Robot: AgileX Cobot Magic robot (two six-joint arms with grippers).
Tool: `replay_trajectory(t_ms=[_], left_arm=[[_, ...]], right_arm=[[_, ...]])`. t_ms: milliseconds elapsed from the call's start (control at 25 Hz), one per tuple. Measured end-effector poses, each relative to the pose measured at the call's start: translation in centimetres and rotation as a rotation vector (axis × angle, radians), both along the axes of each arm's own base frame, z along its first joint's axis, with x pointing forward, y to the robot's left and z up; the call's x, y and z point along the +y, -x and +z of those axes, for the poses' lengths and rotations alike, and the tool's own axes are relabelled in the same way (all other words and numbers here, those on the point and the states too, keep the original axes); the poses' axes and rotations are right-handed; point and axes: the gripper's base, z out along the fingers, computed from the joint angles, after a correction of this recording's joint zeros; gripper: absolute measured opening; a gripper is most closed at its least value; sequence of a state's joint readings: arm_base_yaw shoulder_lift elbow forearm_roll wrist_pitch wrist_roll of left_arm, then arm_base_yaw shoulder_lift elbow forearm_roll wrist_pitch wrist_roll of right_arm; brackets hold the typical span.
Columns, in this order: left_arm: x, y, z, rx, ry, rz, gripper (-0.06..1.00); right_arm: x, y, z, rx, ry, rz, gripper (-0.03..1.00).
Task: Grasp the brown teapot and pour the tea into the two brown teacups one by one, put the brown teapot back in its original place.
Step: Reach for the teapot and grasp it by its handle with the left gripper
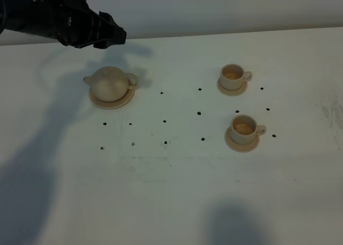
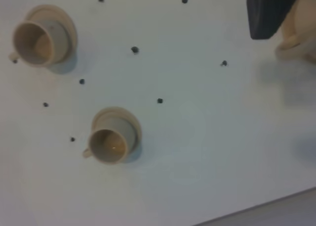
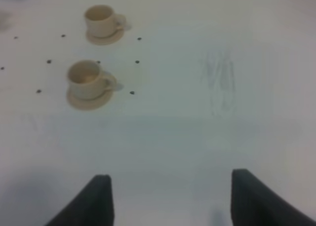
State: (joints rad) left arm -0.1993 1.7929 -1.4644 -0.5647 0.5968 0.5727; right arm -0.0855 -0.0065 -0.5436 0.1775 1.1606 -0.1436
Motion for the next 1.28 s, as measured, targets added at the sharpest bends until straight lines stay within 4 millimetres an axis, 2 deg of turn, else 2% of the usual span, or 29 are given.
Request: replay_trajectory(t_ms=[400,680,920,1120,1280], left_arm=[[0.2,-1.5,-2.3,0.017,-0.059,0.016,0.46],[-0.2,-3.5,-1.7,-0.005,-0.105,-0.011,0.46],[-2.0,-4.9,-2.0,-0.003,-0.135,-0.055,0.46],[-3.6,-4.9,-2.8,0.011,-0.161,-0.092,0.46],[-3.8,-4.8,-2.9,0.023,-0.159,-0.093,0.46]], right_arm=[[-0.4,-0.3,-0.3,-0.006,0.022,-0.008,0.45],[-0.4,-0.4,-0.3,-0.008,0.017,-0.017,0.39],[-0.3,-0.4,-0.3,-0.011,0.009,-0.014,0.34],[-0.3,-0.3,-0.3,-0.012,0.003,0.029,0.29],[-0.2,-0.3,-0.3,-0.014,-0.011,0.058,0.25]])
